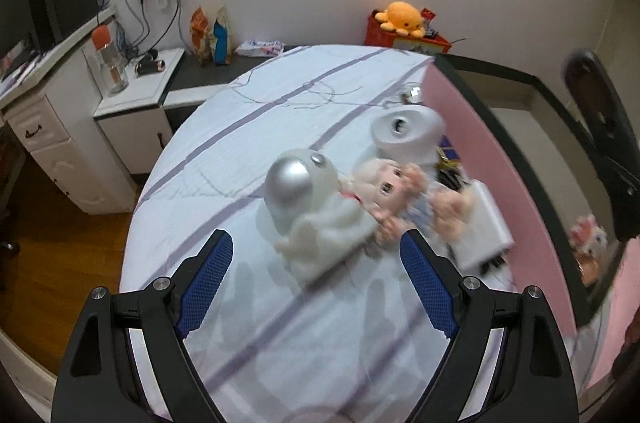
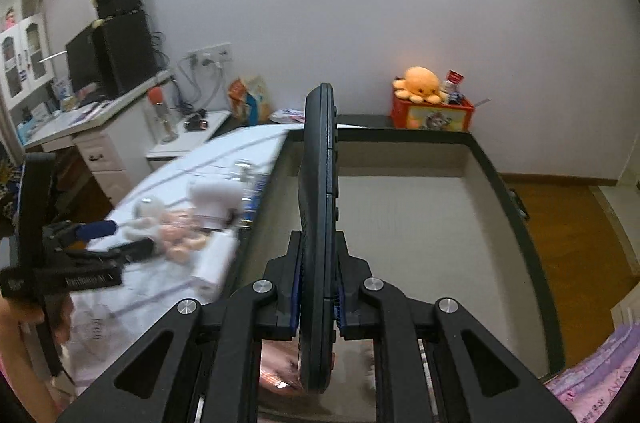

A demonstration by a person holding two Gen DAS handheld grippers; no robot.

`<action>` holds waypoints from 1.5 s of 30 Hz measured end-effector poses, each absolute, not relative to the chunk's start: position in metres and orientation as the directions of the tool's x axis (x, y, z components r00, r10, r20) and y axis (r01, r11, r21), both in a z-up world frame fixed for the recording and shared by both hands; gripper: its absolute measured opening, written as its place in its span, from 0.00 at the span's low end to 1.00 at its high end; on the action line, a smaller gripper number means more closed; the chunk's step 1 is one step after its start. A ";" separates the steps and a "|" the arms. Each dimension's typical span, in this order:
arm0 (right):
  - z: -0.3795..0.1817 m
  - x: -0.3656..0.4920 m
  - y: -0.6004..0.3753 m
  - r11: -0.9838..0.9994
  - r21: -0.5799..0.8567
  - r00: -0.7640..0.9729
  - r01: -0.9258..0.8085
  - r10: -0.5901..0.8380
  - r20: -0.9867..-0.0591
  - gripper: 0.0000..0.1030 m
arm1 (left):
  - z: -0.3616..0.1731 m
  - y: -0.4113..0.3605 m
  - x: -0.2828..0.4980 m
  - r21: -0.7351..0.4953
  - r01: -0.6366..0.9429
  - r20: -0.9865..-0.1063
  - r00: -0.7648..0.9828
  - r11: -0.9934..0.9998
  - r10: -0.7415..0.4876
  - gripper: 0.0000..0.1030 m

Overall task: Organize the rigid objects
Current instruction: 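Carry the remote into the pink box with right tool while left grasps the astronaut figure, then lower the white astronaut figure into the pink box and open the left tool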

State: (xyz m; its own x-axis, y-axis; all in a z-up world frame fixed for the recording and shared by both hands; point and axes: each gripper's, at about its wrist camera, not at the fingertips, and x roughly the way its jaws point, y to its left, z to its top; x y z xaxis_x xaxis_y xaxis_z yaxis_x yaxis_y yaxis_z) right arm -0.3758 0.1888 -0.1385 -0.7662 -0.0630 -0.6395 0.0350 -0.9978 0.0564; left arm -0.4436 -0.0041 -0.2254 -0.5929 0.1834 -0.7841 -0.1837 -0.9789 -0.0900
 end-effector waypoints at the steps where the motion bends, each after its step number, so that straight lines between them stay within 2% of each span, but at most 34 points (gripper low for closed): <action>1: -0.141 -0.379 0.196 -0.998 0.052 -0.759 0.020 -0.049 -0.649 0.12 | -0.228 -0.005 -0.449 -0.090 -0.173 -0.788 -0.589 -0.981 0.177 0.85; 9: -0.165 -0.414 0.213 -1.000 0.007 -0.666 0.021 -0.019 -0.745 0.12 | -0.238 -0.008 -0.469 -0.129 -0.177 -0.784 -0.585 -0.976 0.210 0.91; 19: -0.186 -0.431 0.201 -0.998 -0.008 -0.587 0.064 -0.031 -0.809 0.13 | -0.241 -0.016 -0.474 -0.187 -0.244 -0.761 -0.576 -0.952 0.297 0.91; 21: -0.186 -0.430 0.201 -0.998 -0.007 -0.587 0.059 -0.029 -0.809 0.13 | -0.242 -0.016 -0.473 -0.192 -0.262 -0.754 -0.577 -0.946 0.313 0.86; 22: -0.187 -0.430 0.200 -0.998 -0.006 -0.584 0.055 -0.027 -0.811 0.16 | -0.241 -0.016 -0.473 -0.199 -0.273 -0.750 -0.576 -0.941 0.325 0.84; 23: -0.186 -0.430 0.201 -0.999 -0.005 -0.587 0.049 -0.025 -0.809 0.20 | -0.241 -0.016 -0.472 -0.211 -0.284 -0.745 -0.573 -0.935 0.342 0.72; 24: -0.186 -0.430 0.201 -0.999 -0.004 -0.589 0.045 -0.023 -0.808 0.25 | -0.240 -0.016 -0.470 -0.229 -0.300 -0.739 -0.566 -0.926 0.366 0.69; 26: -0.184 -0.427 0.200 -0.999 -0.006 -0.597 0.034 -0.015 -0.802 0.45 | -0.241 -0.014 -0.469 -0.207 -0.310 -0.744 -0.567 -0.928 0.355 0.68; 27: -0.182 -0.426 0.200 -0.999 -0.013 -0.602 0.029 -0.007 -0.798 0.47 | -0.240 -0.014 -0.468 -0.201 -0.312 -0.744 -0.568 -0.928 0.352 0.68; 37: -0.172 -0.411 0.195 -1.000 0.012 -0.623 0.028 -0.027 -0.782 0.49 | -0.233 -0.025 -0.441 -0.209 -0.309 -0.743 -0.566 -0.928 0.356 0.68; 45: -0.162 -0.391 0.199 -0.999 0.028 -0.647 0.017 -0.032 -0.762 0.50 | -0.202 -0.023 -0.407 -0.235 -0.352 -0.694 -0.591 -0.906 0.410 0.68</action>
State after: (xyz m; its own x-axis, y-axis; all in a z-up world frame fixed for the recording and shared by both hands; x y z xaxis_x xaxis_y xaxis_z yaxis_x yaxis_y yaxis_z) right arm -0.3908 0.1994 -0.1619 -0.6468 -0.0323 -0.7619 0.0168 -0.9995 0.0281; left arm -0.4069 -0.0233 -0.2023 -0.5913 0.4101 -0.6944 -0.3521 -0.9059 -0.2353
